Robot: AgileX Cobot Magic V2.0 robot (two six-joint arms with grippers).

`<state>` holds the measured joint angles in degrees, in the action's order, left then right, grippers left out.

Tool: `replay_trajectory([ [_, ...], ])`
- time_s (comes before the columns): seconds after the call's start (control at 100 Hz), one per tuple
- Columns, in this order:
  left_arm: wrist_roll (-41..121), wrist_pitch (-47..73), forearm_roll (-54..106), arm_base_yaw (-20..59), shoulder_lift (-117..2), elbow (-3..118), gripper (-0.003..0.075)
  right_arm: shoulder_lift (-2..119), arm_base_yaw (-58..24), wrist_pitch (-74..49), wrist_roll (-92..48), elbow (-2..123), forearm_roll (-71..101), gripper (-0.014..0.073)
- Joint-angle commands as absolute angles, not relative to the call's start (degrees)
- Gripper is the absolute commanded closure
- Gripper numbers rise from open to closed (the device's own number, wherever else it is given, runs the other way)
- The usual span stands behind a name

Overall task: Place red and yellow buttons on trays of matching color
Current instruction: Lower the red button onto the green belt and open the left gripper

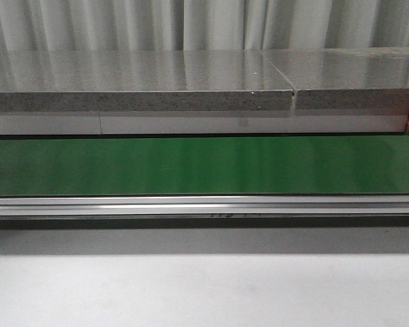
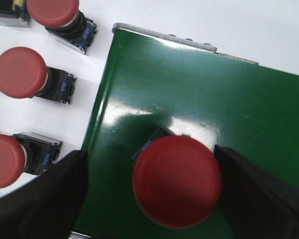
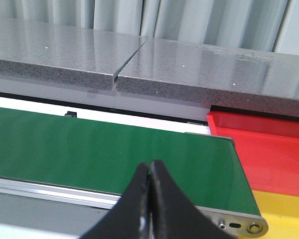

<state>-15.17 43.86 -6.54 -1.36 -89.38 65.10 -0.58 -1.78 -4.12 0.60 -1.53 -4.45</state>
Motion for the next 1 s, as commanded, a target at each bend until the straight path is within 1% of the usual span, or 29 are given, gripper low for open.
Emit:
replay_trajectory([
  [0.0, -14.0, 41.9, -5.2, -1.0, -87.4, 66.9, 0.0055, -1.5, -1.6, 0.6, 0.0, -0.9, -5.0, 0.0662],
  [0.14, -13.5, 42.3, -4.2, -1.0, -87.4, 68.6, 0.0062, -1.5, -1.6, 0.6, 0.0, -0.9, -5.0, 0.0662],
  [0.45, -11.3, 43.0, -0.9, -1.0, -87.2, 77.1, 0.0062, -1.5, -1.6, 0.6, 0.0, -0.9, -5.0, 0.0662],
  [0.76, -11.4, 45.9, -2.5, -2.6, -82.1, 76.0, 0.0062, -1.5, -1.6, 0.6, 0.0, -0.9, -5.0, 0.0662],
  [0.99, -11.7, 45.8, -2.5, -9.2, -75.4, 69.1, 0.0062, -1.5, -1.6, 0.6, 0.0, -0.9, -5.0, 0.0662],
])
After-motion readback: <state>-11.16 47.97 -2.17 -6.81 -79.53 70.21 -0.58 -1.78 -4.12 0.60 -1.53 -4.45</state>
